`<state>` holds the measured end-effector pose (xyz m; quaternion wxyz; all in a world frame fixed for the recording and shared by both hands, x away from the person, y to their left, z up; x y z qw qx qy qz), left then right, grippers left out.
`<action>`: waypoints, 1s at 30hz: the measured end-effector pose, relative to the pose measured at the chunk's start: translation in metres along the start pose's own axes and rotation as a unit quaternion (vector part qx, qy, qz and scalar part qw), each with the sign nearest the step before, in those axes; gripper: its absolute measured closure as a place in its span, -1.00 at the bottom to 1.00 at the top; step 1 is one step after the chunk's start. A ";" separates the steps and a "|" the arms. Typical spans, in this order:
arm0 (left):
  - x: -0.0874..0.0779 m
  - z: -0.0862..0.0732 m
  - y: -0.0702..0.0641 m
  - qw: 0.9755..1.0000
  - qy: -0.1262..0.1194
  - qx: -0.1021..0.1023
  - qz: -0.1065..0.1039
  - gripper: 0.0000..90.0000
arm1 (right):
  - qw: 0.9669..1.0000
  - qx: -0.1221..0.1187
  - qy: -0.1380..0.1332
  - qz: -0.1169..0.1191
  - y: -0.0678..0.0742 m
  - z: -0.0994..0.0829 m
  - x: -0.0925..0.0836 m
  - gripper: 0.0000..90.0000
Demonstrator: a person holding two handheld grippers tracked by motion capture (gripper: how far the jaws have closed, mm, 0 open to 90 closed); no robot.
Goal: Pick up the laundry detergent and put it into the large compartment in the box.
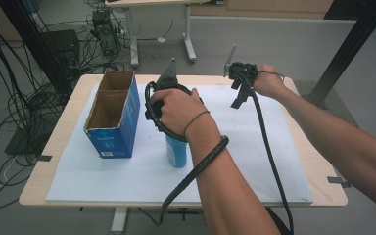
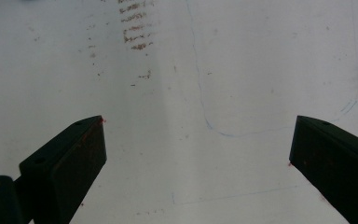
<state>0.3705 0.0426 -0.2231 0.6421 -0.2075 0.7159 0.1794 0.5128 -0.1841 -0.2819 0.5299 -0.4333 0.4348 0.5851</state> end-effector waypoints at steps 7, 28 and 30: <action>-0.001 0.000 0.000 1.000 0.000 0.003 -0.004 -0.85 | 1.000 0.003 0.006 -0.002 0.001 -0.001 -0.001 -0.92; -0.001 0.000 0.001 1.000 -0.004 0.007 -0.018 -0.88 | 1.000 0.000 0.009 -0.003 0.000 -0.001 -0.001 -0.92; -0.001 0.000 0.001 1.000 -0.002 0.009 -0.020 -0.88 | 1.000 -0.002 0.008 -0.003 0.000 -0.001 0.000 -0.92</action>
Point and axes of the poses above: each handheld gripper's, and its own axes: x roughly forward along the jaws, z roughly out of its top, y roughly to its left, the point moved 10 cm from there along x, roughly forward along the jaws, and after that the axes turned 12 degrees about -x, right-handed, at the moved point
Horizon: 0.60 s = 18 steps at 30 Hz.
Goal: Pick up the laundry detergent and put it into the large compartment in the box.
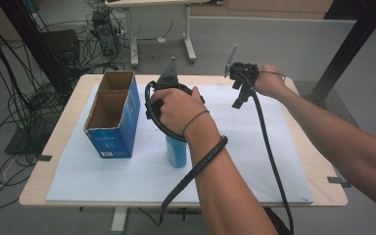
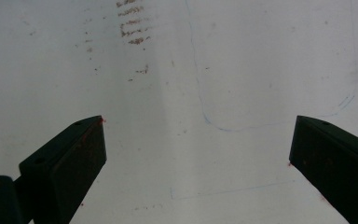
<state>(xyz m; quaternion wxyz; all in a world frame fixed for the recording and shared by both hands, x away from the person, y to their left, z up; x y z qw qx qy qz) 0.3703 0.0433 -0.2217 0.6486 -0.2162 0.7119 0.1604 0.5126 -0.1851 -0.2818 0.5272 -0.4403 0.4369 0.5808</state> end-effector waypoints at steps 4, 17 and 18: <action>0.000 0.000 -0.001 1.000 0.000 0.000 0.002 -0.88 | 1.000 -0.002 0.002 -0.001 0.000 0.001 -0.001 -0.92; 0.001 -0.001 0.001 1.000 0.000 0.000 -0.004 -0.88 | 1.000 0.000 0.002 -0.001 0.001 0.000 -0.002 -0.92; 0.001 -0.001 0.001 1.000 0.000 -0.001 -0.006 -0.88 | 1.000 0.000 0.001 -0.001 0.001 0.000 -0.002 -0.92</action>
Point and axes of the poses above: each handheld gripper's, and its own axes: x roughly forward along the jaws, z roughly out of its top, y roughly to its left, the point moved 10 cm from there along x, roughly forward along the jaws, and after that the axes turned 12 degrees about -x, right-handed, at the moved point
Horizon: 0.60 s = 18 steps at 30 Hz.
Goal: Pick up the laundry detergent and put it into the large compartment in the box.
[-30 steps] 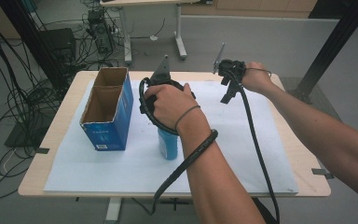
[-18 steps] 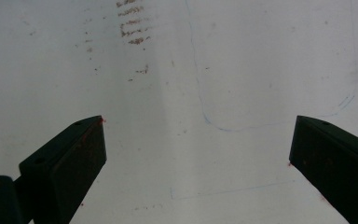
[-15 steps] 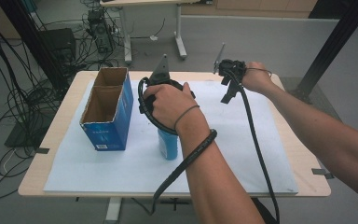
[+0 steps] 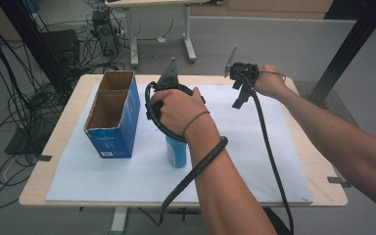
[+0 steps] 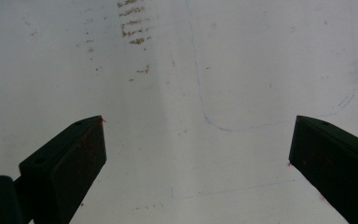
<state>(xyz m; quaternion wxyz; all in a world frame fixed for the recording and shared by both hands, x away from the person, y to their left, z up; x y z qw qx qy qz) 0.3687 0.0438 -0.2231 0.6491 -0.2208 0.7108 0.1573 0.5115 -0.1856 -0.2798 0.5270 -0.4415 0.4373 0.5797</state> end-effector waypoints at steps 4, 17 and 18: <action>0.000 0.000 0.000 1.000 0.000 -0.001 0.000 -0.88 | 1.000 0.001 -0.002 0.000 -0.001 -0.002 0.001 -0.92; 0.000 0.000 0.000 1.000 0.000 0.000 -0.003 -0.88 | 1.000 0.007 0.000 0.002 -0.001 -0.001 0.001 -0.92; 0.000 0.000 0.000 1.000 0.001 -0.002 -0.004 -0.88 | 1.000 0.005 -0.001 0.003 -0.001 -0.002 0.001 -0.91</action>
Point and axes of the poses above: each handheld gripper's, and its own axes: x roughly forward along the jaws, z roughly out of its top, y roughly to its left, the point moved 10 cm from there along x, roughly forward along the jaws, and after that the axes turned 12 degrees about -x, right-handed, at the moved point
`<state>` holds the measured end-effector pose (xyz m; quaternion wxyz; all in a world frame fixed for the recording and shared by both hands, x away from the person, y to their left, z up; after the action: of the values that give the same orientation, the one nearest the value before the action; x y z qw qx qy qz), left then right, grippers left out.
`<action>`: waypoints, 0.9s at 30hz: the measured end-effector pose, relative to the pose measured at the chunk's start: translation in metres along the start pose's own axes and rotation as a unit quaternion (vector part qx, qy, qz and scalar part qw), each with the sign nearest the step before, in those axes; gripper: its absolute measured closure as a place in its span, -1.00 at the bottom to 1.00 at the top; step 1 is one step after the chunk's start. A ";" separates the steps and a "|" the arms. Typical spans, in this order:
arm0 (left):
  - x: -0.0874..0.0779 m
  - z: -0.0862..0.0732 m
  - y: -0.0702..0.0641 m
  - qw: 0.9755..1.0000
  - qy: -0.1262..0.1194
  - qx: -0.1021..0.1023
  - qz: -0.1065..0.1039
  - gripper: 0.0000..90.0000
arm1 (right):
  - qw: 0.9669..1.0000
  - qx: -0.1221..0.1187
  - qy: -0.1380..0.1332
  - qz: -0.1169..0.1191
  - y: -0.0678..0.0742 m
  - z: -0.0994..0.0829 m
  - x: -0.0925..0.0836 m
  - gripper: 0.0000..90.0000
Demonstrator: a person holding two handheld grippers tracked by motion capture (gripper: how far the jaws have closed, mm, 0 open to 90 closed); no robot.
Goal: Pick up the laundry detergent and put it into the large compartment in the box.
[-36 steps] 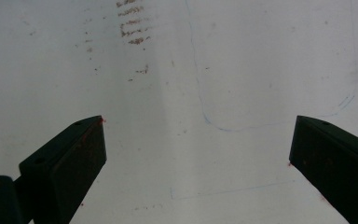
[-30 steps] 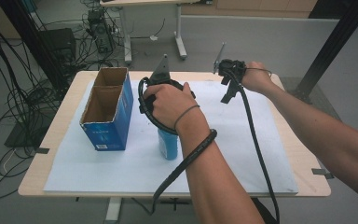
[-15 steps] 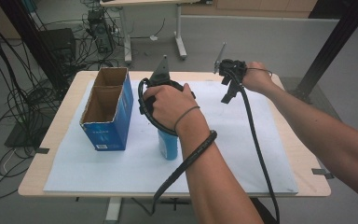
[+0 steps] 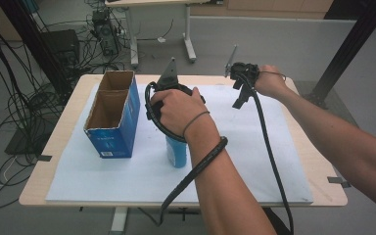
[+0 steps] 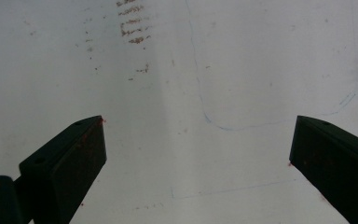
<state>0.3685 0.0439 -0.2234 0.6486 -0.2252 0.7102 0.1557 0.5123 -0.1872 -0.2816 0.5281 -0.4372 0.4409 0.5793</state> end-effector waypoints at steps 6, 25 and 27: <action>-0.001 0.000 0.000 1.000 0.000 0.000 -0.002 -0.88 | 1.000 -0.003 -0.001 -0.001 0.000 0.000 0.000 -0.92; 0.001 -0.001 -0.001 1.000 0.000 0.002 -0.005 -0.88 | 1.000 0.000 -0.003 -0.001 0.001 -0.002 -0.001 -0.92; 0.000 0.000 -0.001 1.000 0.001 0.003 -0.006 -0.88 | 1.000 0.000 -0.003 -0.001 0.001 -0.002 -0.001 -0.92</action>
<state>0.3687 0.0428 -0.2235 0.6495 -0.2275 0.7099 0.1497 0.5118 -0.1893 -0.2812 0.5294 -0.4362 0.4391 0.5802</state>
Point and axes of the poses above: each handheld gripper's, and its own axes: x roughly forward along the jaws, z roughly out of its top, y roughly to its left, the point moved 10 cm from there along x, roughly forward along the jaws, and after that the axes turned 12 degrees about -x, right-handed, at the moved point
